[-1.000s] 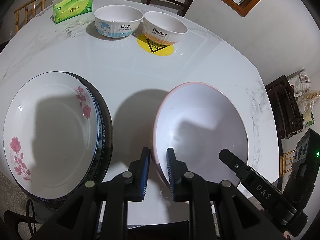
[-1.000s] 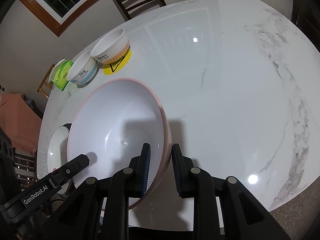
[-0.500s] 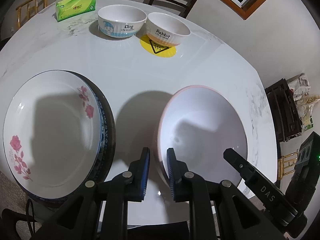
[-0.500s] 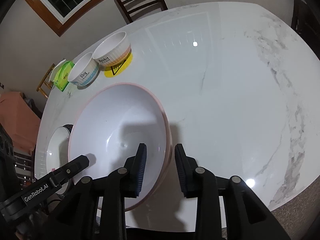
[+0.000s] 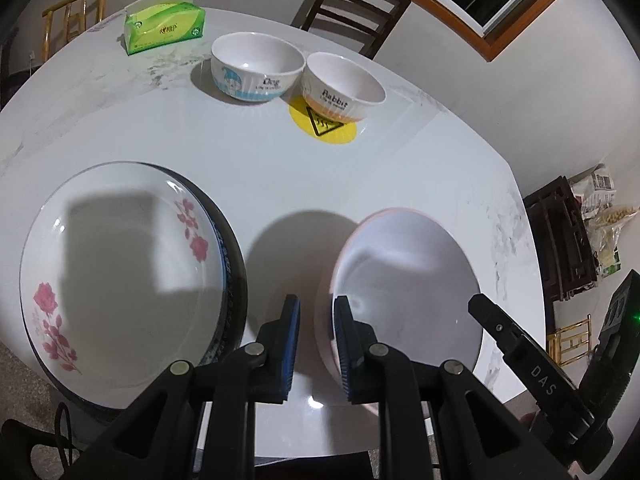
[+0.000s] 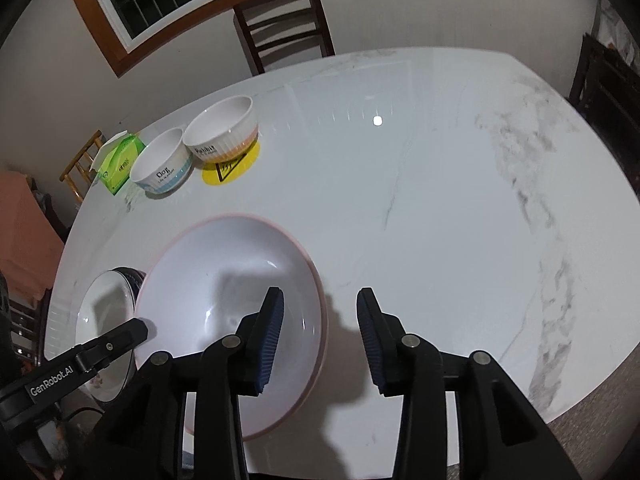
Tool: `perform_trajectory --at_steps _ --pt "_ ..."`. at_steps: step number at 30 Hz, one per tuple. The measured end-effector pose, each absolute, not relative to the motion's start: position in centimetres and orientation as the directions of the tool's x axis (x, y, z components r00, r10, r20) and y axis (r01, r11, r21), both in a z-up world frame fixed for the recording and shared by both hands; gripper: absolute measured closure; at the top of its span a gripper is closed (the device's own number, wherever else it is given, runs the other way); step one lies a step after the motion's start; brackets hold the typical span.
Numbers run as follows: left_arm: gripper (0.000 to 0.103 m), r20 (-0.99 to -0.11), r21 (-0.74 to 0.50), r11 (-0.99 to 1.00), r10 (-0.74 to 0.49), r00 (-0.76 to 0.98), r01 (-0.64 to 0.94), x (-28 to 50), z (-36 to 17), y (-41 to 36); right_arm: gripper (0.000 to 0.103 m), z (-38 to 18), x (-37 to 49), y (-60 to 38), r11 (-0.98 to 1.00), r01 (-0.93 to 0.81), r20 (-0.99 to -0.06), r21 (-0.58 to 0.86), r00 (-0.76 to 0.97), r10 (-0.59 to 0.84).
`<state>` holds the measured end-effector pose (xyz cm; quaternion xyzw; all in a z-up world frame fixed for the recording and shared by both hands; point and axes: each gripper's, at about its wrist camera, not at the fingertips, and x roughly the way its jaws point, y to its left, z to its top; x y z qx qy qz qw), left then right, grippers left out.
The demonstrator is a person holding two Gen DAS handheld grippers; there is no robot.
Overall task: Organize plates and bowls
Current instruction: 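Lower the pink bowl onto the plate stack and open the left gripper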
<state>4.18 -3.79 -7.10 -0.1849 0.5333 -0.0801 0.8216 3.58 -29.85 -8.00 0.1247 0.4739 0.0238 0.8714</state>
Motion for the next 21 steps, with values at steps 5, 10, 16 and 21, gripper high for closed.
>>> perform_trajectory --at_steps 5,10,16,21 --pt "0.085 -0.828 -0.408 0.911 -0.345 0.442 -0.053 4.5 -6.2 -3.1 0.066 -7.0 4.1 -29.2 0.973 0.051 -0.809 0.223 0.566 0.156" --pt "0.085 -0.803 -0.436 0.899 -0.369 0.467 -0.040 5.0 -5.3 -2.2 0.066 -6.0 5.0 -28.1 0.978 0.022 -0.799 0.209 0.580 0.158" --pt "0.085 -0.799 -0.426 0.903 -0.343 0.493 -0.062 6.2 -4.6 -0.4 0.062 -5.1 6.1 -25.8 0.985 -0.035 -0.798 0.166 0.582 0.155" --pt "0.085 -0.804 -0.408 0.908 -0.309 0.508 -0.094 7.4 -4.5 1.8 0.060 -5.0 7.1 -23.6 0.986 -0.083 -0.800 0.144 0.576 0.166"
